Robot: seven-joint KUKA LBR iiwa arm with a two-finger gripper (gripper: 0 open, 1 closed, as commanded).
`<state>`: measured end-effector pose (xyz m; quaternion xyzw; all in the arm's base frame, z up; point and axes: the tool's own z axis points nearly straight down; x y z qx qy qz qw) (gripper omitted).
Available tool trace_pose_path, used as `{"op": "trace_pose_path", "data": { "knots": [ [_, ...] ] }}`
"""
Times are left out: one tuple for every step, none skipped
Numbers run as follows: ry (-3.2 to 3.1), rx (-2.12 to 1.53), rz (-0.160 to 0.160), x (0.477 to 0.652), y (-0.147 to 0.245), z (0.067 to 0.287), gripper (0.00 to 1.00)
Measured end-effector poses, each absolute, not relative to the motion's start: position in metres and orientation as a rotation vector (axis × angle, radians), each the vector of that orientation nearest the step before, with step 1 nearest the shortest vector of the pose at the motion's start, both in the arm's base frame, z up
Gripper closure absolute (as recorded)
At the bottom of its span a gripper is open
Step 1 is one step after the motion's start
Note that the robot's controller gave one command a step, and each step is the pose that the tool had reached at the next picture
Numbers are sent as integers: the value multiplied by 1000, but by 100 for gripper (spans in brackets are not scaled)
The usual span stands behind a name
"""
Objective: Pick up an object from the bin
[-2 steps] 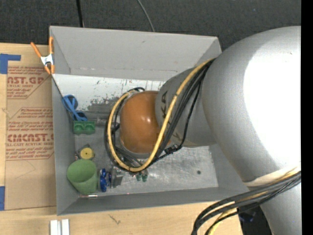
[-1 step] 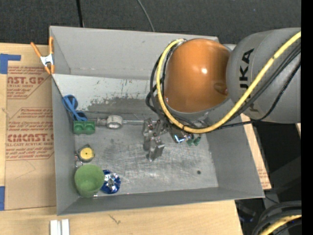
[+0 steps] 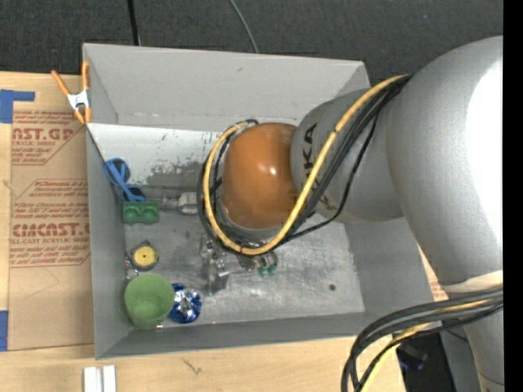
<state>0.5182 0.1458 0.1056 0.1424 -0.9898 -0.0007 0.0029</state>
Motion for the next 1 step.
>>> {"op": "trace_pose_path", "data": {
  "knots": [
    [-3110, 445, -2, 520, 145, 110, 0]
  ]
}}
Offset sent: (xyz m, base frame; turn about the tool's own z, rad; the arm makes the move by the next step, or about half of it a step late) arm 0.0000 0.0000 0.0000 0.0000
